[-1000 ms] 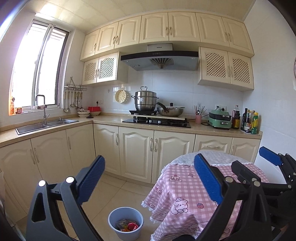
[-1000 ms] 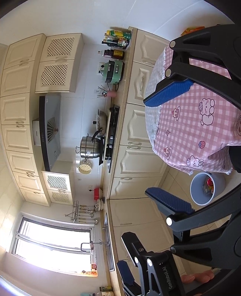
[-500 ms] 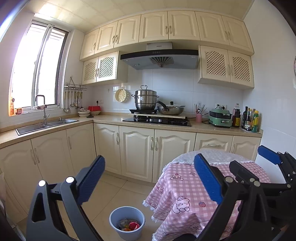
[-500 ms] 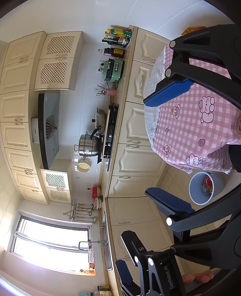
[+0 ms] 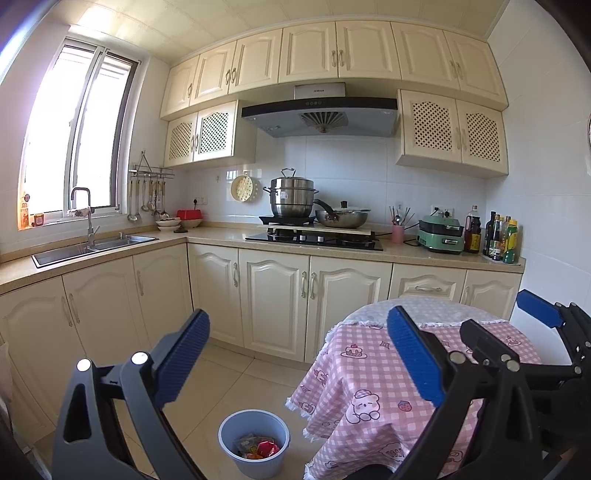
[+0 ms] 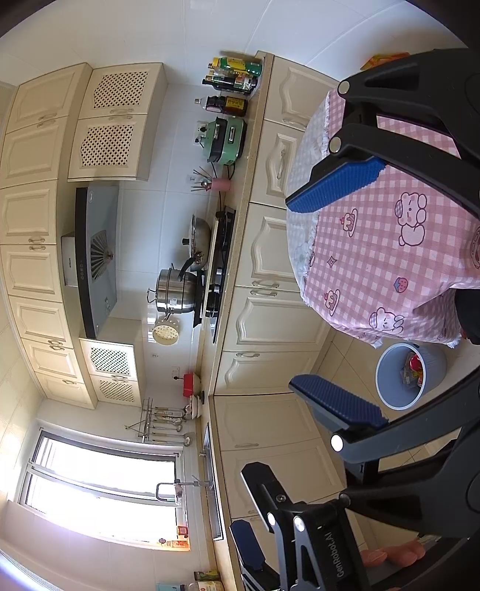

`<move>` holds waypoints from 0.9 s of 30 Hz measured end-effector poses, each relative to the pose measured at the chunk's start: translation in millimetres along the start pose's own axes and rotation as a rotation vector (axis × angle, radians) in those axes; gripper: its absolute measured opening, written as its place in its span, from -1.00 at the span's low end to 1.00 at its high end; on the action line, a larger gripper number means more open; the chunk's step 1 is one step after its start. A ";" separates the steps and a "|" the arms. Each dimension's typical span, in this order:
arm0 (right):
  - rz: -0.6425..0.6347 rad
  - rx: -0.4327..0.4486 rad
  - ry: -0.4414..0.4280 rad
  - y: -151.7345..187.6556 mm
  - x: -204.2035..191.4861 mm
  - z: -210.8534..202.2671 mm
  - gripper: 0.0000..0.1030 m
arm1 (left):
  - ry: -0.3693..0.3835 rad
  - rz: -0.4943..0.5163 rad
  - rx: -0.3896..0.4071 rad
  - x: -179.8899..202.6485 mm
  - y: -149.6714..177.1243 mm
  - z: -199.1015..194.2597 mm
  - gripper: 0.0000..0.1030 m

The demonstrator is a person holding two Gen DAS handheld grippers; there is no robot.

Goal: Collect trash

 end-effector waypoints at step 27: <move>-0.002 -0.013 -0.002 5.9 -2.3 2.1 0.71 | -0.004 -0.005 -0.015 -1.2 5.5 3.0 0.84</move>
Point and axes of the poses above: each gripper's, at about its wrist camera, not at the fingertips, and z roughly the way its jaws point, x to its right, y to its underside, the point moved 2 cm from there along z, roughly the way its jaws point, and after that the axes turned 9 degrees about -x, right-handed, at the moved point
